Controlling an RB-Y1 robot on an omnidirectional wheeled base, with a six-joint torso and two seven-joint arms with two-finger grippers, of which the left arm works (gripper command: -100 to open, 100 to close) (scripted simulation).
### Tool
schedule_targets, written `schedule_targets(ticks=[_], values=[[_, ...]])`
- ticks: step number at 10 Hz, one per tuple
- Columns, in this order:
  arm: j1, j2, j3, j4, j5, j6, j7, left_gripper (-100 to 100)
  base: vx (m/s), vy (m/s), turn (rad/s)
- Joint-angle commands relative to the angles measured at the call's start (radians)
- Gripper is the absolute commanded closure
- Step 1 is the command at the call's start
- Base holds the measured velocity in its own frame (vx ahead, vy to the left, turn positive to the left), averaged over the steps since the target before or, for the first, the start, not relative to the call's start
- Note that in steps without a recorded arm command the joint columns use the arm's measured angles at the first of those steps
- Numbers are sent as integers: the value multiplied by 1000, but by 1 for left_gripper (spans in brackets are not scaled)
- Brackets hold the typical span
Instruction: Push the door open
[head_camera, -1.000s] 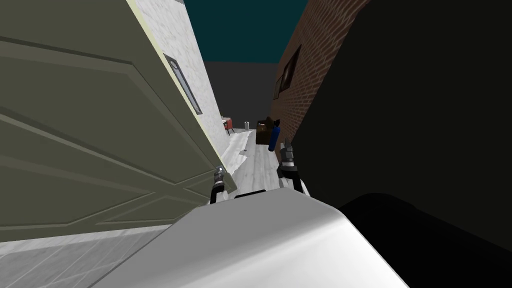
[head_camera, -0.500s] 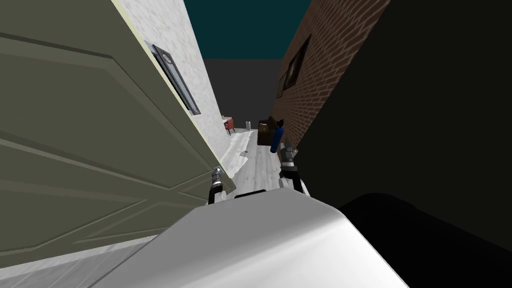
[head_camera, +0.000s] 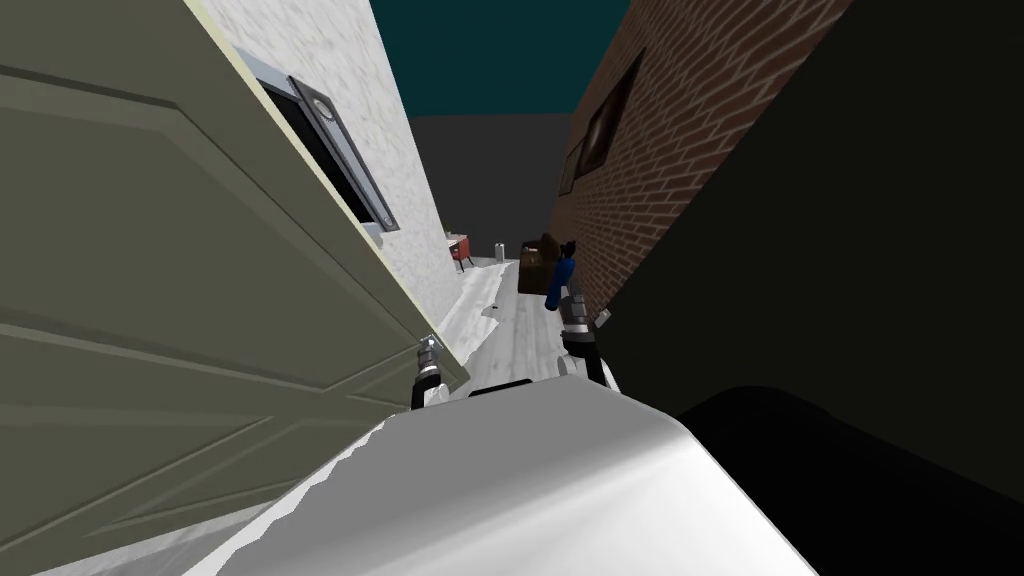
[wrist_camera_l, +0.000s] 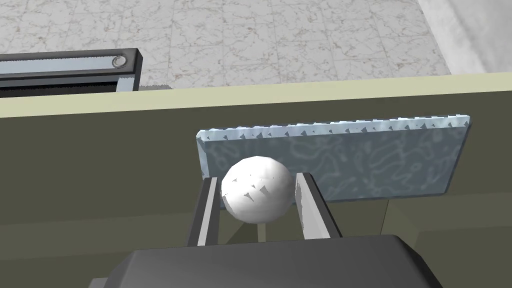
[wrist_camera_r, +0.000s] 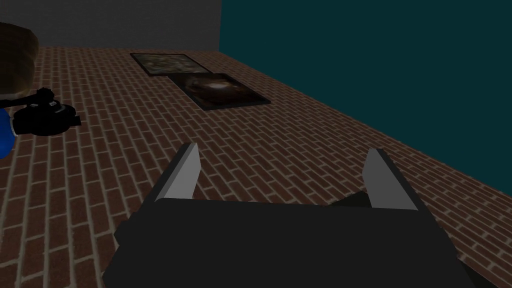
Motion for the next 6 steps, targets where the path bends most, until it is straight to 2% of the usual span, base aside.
schedule_targets(ticks=[1, 6], values=[[19, 14, 12, -22, 25, 7, -12, 100, 176, -14, 96], [46, 42, 25, -42, 91, 7, -27, 100, 204, -25, 88]])
